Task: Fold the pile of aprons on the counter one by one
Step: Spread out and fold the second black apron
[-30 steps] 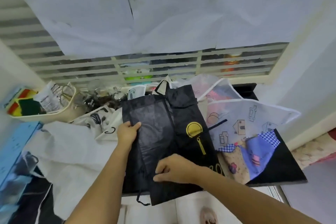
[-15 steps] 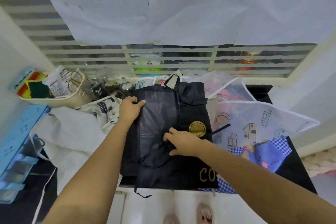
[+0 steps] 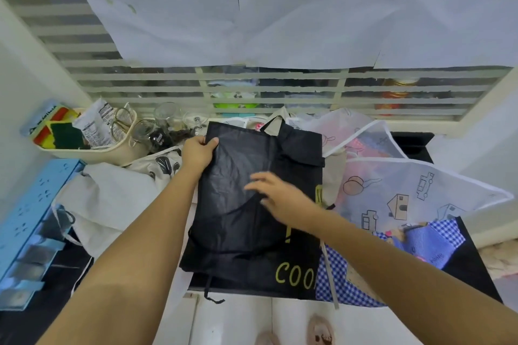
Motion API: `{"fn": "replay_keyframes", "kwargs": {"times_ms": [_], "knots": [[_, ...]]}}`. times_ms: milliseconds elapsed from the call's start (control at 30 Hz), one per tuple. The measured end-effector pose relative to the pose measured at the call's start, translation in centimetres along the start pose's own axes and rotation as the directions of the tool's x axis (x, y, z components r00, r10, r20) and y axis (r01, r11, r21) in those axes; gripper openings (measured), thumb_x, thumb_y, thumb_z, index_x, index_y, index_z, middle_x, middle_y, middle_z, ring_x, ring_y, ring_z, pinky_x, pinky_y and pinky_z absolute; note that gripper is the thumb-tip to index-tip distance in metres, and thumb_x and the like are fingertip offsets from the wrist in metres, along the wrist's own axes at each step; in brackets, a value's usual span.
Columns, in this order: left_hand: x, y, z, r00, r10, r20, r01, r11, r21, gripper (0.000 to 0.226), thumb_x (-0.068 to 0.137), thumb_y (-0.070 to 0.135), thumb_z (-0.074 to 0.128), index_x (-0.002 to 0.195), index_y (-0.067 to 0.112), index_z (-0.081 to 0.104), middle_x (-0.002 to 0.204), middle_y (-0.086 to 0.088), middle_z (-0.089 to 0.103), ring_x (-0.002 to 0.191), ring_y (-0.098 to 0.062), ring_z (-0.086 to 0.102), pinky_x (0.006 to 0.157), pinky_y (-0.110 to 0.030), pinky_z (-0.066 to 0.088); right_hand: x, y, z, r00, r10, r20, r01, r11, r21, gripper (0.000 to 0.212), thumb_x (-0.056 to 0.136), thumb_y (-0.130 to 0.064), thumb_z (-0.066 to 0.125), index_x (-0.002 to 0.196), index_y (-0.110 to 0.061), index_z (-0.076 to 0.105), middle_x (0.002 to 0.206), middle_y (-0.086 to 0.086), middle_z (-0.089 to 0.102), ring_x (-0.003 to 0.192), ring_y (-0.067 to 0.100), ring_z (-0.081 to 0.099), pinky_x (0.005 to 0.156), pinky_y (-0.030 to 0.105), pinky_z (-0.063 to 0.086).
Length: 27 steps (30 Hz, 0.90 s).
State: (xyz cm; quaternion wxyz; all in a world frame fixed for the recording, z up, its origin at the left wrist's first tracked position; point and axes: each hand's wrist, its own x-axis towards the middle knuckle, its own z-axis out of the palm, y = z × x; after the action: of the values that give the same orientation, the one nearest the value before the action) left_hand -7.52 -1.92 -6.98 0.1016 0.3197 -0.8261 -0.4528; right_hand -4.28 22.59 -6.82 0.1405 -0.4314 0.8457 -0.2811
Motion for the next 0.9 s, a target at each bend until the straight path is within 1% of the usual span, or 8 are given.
{"fn": "replay_keyframes", "kwargs": {"times_ms": [133,233,400,500,567,667,767,900], "knots": [[0.7,-0.6,0.1,1.000,-0.025,-0.016,0.025,1.000,-0.006,0.052,0.091,0.028,0.062,0.056,0.016,0.026,0.057,-0.004,0.026,0.054,-0.018,0.025,0.053,-0.034,0.020,1.3,5.0,-4.6,0.895,0.297,-0.332,-0.311,0.950,0.013,0.050,0.086,-0.001,0.060,0.132,-0.016,0.051,0.137,0.007,0.047,0.127,0.024,0.043,0.111,0.039,0.032],[0.9,-1.3,0.5,0.997,-0.080,-0.007,0.079,0.994,-0.077,0.051,0.092,0.027,0.063,0.054,0.017,0.030,0.057,-0.004,0.031,0.055,-0.017,0.029,0.052,-0.032,0.023,2.7,7.9,-7.1,0.821,0.510,-0.256,-0.524,0.852,0.017,0.066,0.085,-0.017,0.069,0.142,-0.014,0.038,0.142,0.011,0.044,0.130,0.029,0.041,0.109,0.041,0.035],[1.0,-2.7,0.9,0.989,-0.148,0.023,0.150,0.966,-0.211,0.034,0.087,0.030,0.069,0.060,0.015,0.056,0.068,-0.007,0.059,0.069,-0.021,0.055,0.067,-0.034,0.045,4.0,9.6,-7.5,0.614,0.779,-0.129,-0.660,0.596,0.457,0.079,0.081,-0.023,0.075,0.144,-0.008,0.028,0.141,0.017,0.043,0.123,0.034,0.048,0.089,0.039,0.050],[0.7,-2.4,1.3,0.982,-0.183,0.049,0.189,0.918,-0.348,0.014,0.085,0.021,0.072,0.086,0.007,0.069,0.085,-0.010,0.070,0.085,-0.027,0.066,0.081,-0.038,0.055,3.6,10.2,-6.4,0.564,0.822,-0.077,-0.719,0.534,0.445,0.080,0.078,-0.029,0.077,0.139,-0.006,0.032,0.137,0.016,0.047,0.124,0.034,0.047,0.097,0.041,0.044],[0.5,-2.0,1.3,0.981,-0.190,0.037,0.189,0.902,-0.387,0.028,0.082,0.017,0.075,0.104,0.003,0.065,0.101,-0.011,0.067,0.091,-0.023,0.064,0.085,-0.034,0.053,3.1,10.5,-5.8,0.567,0.819,-0.095,-0.734,0.554,0.393,0.077,0.075,-0.029,0.079,0.135,-0.006,0.037,0.133,0.015,0.050,0.121,0.034,0.049,0.100,0.046,0.044],[-0.7,-1.6,0.4,0.991,-0.089,-0.098,0.060,0.962,-0.268,0.052,0.077,0.016,0.079,0.121,0.005,0.053,0.109,-0.005,0.051,0.087,-0.013,0.054,0.086,-0.025,0.045,2.0,9.7,-5.5,0.643,0.693,-0.324,-0.643,0.719,0.262,0.066,0.076,-0.024,0.078,0.130,-0.007,0.044,0.125,0.014,0.051,0.116,0.030,0.050,0.099,0.044,0.044],[-4.0,-1.8,-1.5,0.969,0.140,-0.201,-0.153,0.987,-0.049,0.037,0.078,0.019,0.077,0.107,0.010,0.056,0.103,-0.005,0.054,0.085,-0.013,0.051,0.081,-0.023,0.042,0.0,7.8,-4.9,0.814,0.434,-0.385,-0.410,0.900,0.149,0.035,0.082,-0.018,0.072,0.112,-0.011,0.057,0.106,0.004,0.057,0.100,0.018,0.056,0.090,0.034,0.048],[-10.7,-4.0,-3.1,0.992,0.118,0.045,-0.124,0.979,0.164,0.028,0.080,0.035,0.075,0.075,0.012,0.060,0.069,0.002,0.061,0.064,-0.010,0.055,0.060,-0.021,0.039,-3.3,6.2,-2.8,0.930,0.302,-0.210,-0.301,0.953,0.038,0.032,0.082,-0.027,0.072,0.110,-0.015,0.060,0.100,-0.002,0.058,0.095,0.013,0.054,0.089,0.036,0.049]]}}
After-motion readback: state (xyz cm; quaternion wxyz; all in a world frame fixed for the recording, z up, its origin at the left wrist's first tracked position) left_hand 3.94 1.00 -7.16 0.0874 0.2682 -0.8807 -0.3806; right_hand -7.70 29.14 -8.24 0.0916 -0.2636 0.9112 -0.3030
